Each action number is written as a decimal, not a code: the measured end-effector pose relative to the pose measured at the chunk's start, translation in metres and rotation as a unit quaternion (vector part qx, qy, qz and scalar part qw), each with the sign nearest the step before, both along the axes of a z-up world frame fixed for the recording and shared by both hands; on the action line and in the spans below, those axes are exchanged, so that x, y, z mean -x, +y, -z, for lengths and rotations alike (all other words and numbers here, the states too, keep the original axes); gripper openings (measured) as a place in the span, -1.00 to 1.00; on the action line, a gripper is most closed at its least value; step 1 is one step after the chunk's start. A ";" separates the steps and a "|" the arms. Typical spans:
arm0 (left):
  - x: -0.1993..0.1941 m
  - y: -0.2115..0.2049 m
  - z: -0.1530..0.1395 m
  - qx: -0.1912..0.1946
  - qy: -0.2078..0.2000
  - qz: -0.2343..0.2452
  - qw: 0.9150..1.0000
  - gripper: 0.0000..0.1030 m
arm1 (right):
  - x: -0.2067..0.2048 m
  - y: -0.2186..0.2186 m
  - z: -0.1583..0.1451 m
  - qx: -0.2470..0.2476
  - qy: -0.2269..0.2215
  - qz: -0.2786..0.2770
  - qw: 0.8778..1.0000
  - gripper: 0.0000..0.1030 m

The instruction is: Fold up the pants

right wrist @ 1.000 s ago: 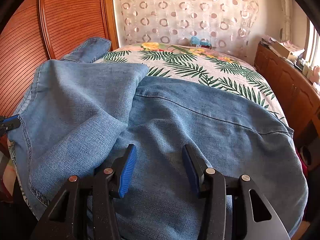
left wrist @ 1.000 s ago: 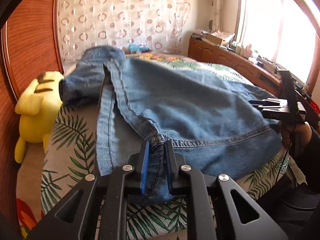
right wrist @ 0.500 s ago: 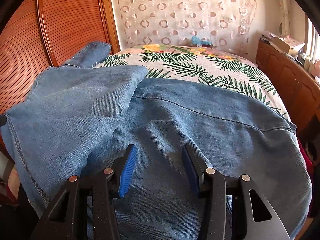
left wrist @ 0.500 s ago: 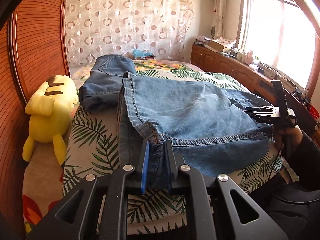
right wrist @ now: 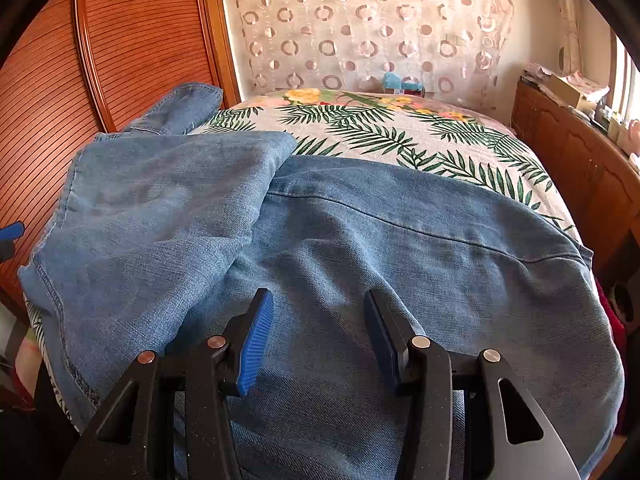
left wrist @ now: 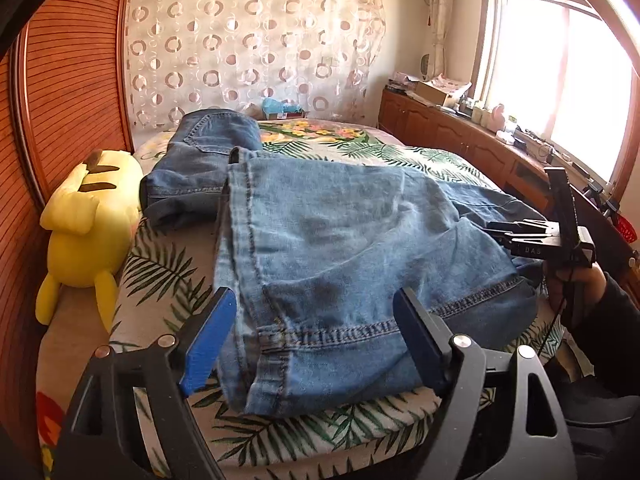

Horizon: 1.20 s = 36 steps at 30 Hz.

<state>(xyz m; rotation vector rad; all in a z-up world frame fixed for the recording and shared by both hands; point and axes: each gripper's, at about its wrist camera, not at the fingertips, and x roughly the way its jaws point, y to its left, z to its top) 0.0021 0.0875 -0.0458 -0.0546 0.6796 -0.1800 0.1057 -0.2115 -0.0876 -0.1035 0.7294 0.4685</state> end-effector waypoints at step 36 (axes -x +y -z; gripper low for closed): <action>-0.046 -0.098 -0.015 -0.016 -0.024 0.075 0.997 0.58 | 0.026 -0.044 -0.023 -0.004 -0.042 0.048 0.998 -0.05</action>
